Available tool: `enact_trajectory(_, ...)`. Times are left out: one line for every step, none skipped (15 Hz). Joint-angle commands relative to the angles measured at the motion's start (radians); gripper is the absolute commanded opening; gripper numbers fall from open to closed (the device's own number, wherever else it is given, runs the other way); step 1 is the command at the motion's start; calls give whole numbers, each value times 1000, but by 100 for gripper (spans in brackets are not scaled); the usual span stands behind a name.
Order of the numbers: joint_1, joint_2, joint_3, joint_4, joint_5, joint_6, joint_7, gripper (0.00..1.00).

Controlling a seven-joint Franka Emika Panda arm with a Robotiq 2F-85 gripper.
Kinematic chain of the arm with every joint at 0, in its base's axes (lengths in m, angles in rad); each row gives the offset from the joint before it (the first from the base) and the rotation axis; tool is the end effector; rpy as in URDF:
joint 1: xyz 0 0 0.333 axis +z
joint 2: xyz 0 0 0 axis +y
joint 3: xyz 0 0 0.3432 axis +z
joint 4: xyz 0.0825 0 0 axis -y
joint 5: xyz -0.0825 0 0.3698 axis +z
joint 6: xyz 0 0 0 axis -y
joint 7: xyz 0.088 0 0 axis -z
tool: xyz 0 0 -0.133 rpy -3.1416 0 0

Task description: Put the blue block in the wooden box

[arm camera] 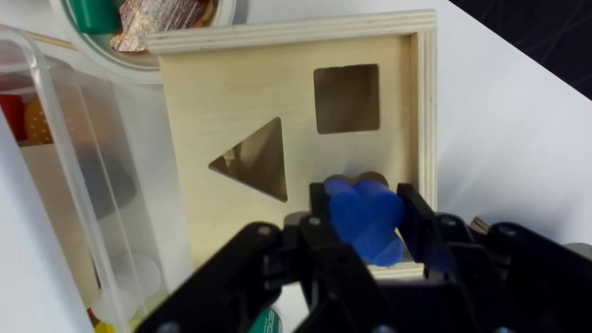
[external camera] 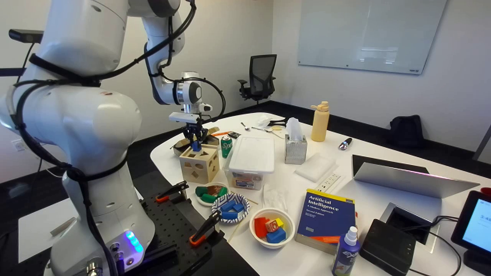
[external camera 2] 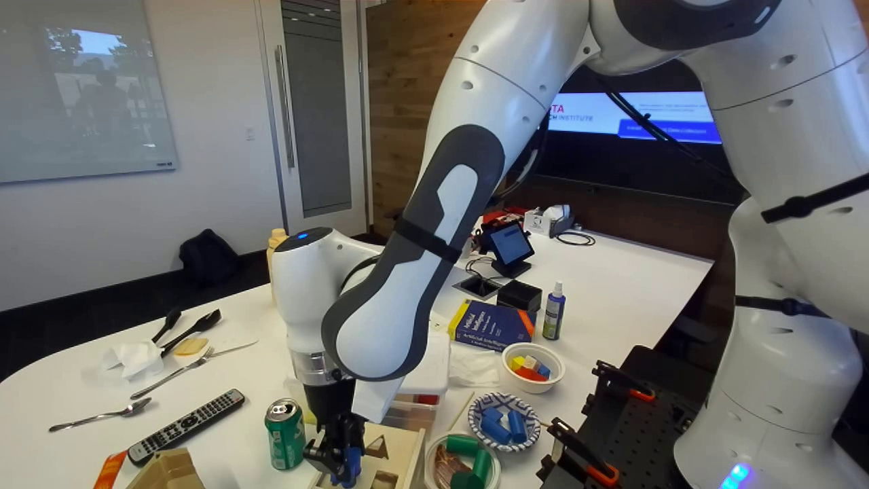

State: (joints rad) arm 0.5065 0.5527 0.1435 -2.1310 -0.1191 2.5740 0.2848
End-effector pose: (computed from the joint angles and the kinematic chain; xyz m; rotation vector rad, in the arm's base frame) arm 0.4458 0.3419 0.1478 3.0291 0.6960 -0.1521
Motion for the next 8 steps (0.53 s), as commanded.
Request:
enact_trajectory(-10, 21, 4, 6, -11, -25, -1, 16)
enact_trajectory(-11, 27, 7, 12, -10, -36, -6, 16)
enact_trajectory(-13, 32, 10, 18, -8, -49, -13, 16)
enact_trajectory(-10, 43, 7, 24, -11, -63, -11, 16)
enact_trajectory(-9, 56, 5, 29, -13, -71, -11, 16)
enact_trajectory(-7, 67, 4, 33, -14, -78, -9, 16)
enact_trajectory(-7, 71, 4, 39, -14, -82, -10, 16)
enact_trajectory(-9, 73, 5, 43, -14, -86, -10, 16)
